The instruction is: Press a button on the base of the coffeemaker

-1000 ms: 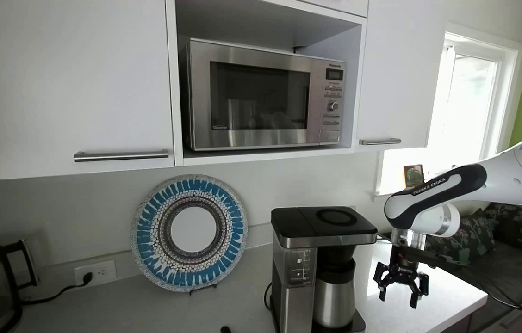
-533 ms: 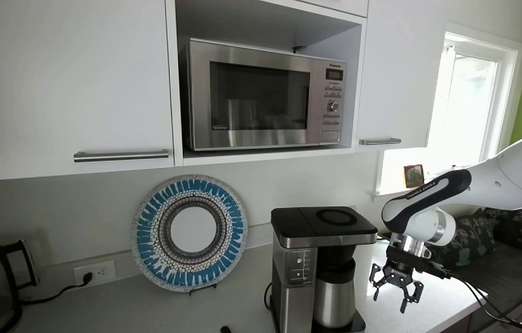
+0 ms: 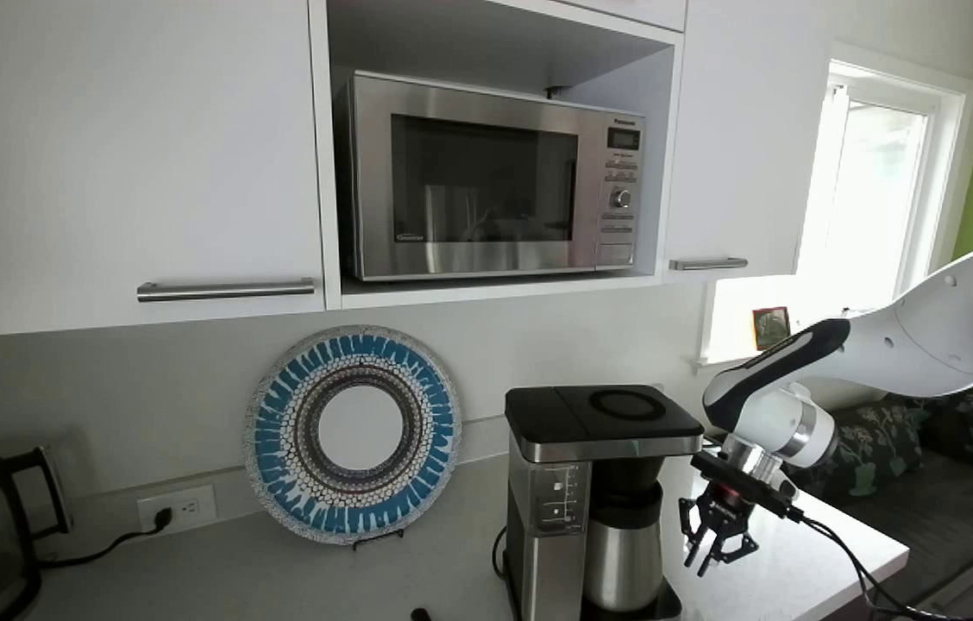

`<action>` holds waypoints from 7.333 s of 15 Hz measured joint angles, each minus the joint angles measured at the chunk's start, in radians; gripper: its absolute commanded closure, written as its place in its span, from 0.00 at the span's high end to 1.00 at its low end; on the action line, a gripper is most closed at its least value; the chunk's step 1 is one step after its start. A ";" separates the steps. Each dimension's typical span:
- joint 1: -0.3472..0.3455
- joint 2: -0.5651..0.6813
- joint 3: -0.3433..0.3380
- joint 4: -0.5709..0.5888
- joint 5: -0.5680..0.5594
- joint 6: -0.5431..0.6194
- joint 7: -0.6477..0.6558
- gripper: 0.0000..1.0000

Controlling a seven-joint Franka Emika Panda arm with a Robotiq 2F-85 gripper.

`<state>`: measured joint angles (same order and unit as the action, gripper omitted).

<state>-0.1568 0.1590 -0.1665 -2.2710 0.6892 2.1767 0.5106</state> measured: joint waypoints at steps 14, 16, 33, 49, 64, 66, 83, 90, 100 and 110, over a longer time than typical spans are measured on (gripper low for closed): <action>0.002 0.119 0.011 0.054 0.251 -0.001 0.019 0.00; 0.002 0.127 0.011 0.057 0.264 -0.003 0.020 0.00; 0.000 0.149 0.001 0.076 0.300 -0.056 0.018 0.00; -0.012 0.173 -0.009 0.082 0.379 -0.091 0.037 0.00; -0.036 0.215 -0.019 0.110 0.416 -0.180 0.139 0.00; -0.038 0.219 -0.020 0.112 0.420 -0.186 0.148 0.00; -0.028 0.179 -0.033 0.128 0.194 -0.198 0.115 0.47; -0.027 0.100 -0.059 0.128 0.041 -0.142 0.051 0.99; -0.048 -0.097 -0.080 0.105 -0.230 -0.024 -0.167 1.00; -0.053 -0.365 -0.074 -0.002 -0.516 0.078 -0.308 1.00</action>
<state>-0.2101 -0.2059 -0.2403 -2.2734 0.1730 2.2551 0.2030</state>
